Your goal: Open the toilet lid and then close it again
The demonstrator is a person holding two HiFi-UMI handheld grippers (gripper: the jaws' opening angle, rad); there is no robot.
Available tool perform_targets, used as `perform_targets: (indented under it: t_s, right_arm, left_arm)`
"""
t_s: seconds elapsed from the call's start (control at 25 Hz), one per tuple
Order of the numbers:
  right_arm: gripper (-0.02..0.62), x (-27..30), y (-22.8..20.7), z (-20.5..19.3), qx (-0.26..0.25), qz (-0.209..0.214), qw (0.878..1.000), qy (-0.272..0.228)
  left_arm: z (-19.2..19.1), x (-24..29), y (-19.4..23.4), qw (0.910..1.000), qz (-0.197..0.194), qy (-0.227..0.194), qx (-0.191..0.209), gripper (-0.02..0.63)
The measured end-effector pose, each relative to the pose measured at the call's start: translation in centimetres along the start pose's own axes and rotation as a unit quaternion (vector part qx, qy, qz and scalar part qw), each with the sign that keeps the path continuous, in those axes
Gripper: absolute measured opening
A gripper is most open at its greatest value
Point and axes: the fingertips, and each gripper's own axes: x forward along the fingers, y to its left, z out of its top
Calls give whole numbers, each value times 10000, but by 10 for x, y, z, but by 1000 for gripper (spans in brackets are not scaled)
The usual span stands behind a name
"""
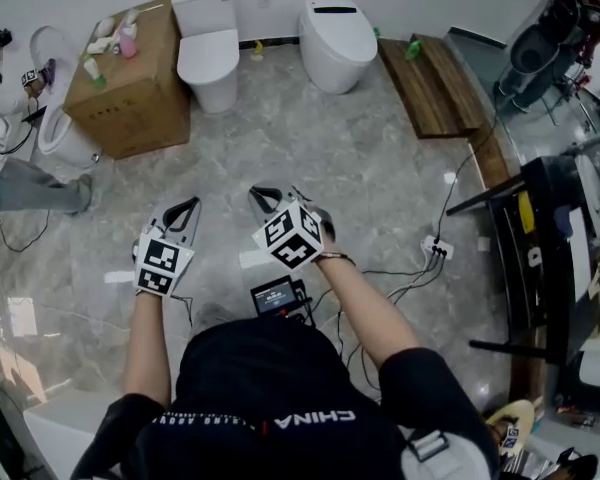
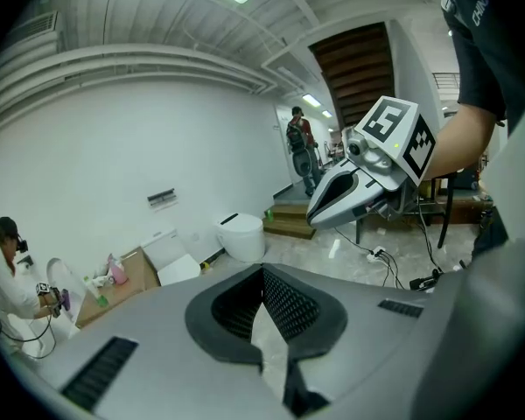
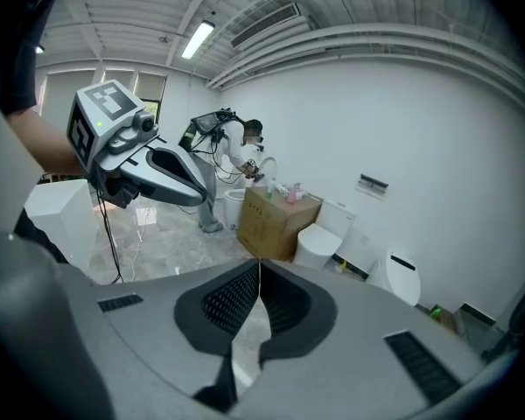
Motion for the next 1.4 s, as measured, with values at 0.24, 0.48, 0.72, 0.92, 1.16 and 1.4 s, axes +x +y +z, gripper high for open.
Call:
perform_targets:
  t_s: [0.24,0.48,0.72,0.92,1.16,1.4]
  right_arm:
    - [15,24,-15,-14,95,181,9997,111]
    - [15,77,-47,-5,187,220,9994,186]
    - [15,154,-105,27,303,-35,9991,301]
    - [15,209,-148,67,419,-215,9980,418]
    - [15,266,-180,100,544,-319,9966,531]
    - [15,301,-218,119,535,-194,9970,524]
  left_arm:
    - [-16,25,13,9997,1,232,-118,9]
    - [-14,65,68,9999,80,31,-124,9]
    - [-16,125,166,9997,-91,-166,-156,9]
    - [-6,164,249,9982,-434,-322,-271,9]
    - [-5,199,310,9965,-761,-285,-201,9]
    - [-3,228,339,9966,-732,-191,-332,9]
